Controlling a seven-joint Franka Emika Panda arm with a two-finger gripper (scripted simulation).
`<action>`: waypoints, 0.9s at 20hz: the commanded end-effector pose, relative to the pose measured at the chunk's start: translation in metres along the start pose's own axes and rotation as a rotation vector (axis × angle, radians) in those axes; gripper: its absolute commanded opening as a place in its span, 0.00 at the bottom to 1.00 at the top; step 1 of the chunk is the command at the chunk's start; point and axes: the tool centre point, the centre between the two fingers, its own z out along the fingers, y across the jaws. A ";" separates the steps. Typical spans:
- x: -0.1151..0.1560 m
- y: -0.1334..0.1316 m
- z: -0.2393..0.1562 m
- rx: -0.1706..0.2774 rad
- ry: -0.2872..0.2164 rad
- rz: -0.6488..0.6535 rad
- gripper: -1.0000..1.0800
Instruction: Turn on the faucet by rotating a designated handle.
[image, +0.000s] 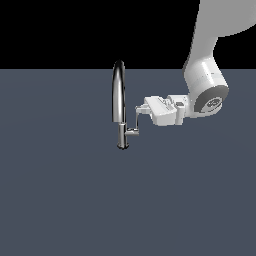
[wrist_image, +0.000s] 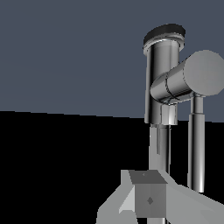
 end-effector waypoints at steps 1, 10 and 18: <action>0.010 -0.002 0.003 0.026 -0.026 0.024 0.00; 0.021 -0.003 0.007 0.052 -0.051 0.049 0.00; 0.016 0.012 0.007 0.052 -0.051 0.050 0.00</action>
